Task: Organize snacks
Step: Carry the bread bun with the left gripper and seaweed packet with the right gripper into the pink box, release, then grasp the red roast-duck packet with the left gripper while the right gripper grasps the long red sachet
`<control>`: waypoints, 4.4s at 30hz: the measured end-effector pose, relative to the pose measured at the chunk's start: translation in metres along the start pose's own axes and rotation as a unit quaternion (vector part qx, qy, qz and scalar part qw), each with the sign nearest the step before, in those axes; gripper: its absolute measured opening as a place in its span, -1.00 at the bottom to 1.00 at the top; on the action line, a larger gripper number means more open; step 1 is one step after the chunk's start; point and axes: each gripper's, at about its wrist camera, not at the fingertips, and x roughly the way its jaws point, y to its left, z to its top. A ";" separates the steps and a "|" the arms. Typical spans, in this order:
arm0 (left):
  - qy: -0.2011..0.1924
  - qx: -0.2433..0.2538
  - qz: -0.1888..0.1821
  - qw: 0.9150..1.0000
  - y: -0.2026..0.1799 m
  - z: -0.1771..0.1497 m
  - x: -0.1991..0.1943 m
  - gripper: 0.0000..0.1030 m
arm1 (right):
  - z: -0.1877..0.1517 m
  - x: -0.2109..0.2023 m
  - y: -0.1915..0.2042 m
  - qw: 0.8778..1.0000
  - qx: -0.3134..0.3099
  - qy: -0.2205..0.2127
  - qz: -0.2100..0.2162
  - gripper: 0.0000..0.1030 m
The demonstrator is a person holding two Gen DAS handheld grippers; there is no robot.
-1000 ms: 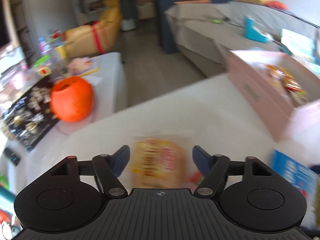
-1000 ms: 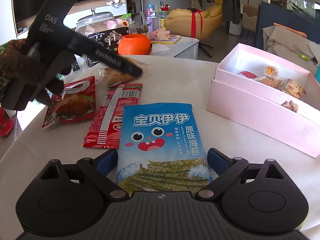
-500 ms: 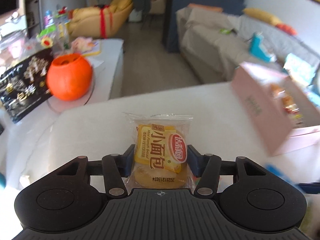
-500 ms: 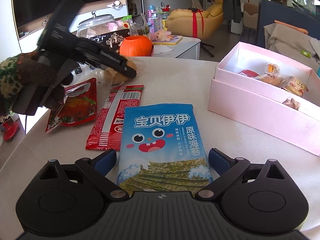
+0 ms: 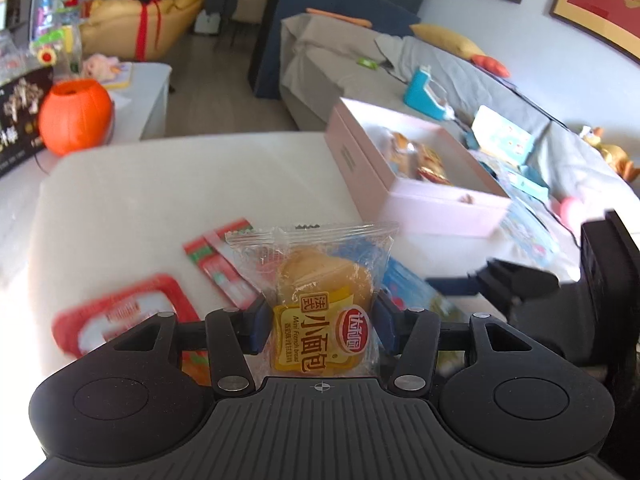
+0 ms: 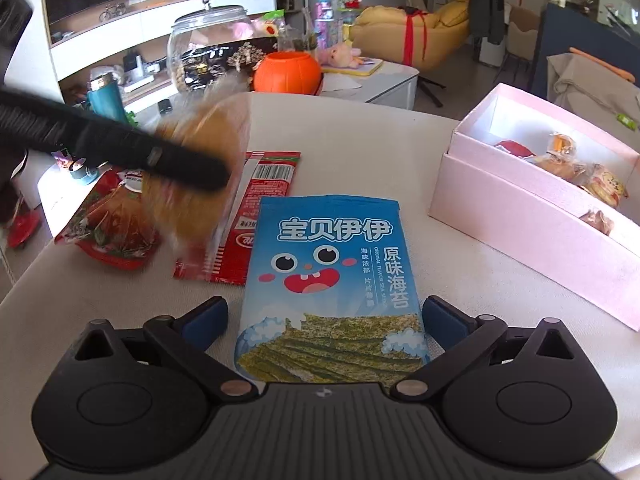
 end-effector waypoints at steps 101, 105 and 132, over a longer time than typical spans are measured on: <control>-0.053 -0.141 0.107 0.983 0.099 -0.054 -0.055 0.09 | 0.097 0.014 0.027 0.999 0.026 0.008 0.031 0.86; -0.069 -0.142 0.125 0.979 0.102 -0.060 -0.069 0.08 | 0.094 0.035 0.058 0.999 0.016 0.027 0.038 0.86; 0.041 0.107 0.124 0.986 -0.007 -0.013 0.033 0.61 | -0.023 -0.025 -0.024 0.991 0.091 -0.004 -0.097 0.64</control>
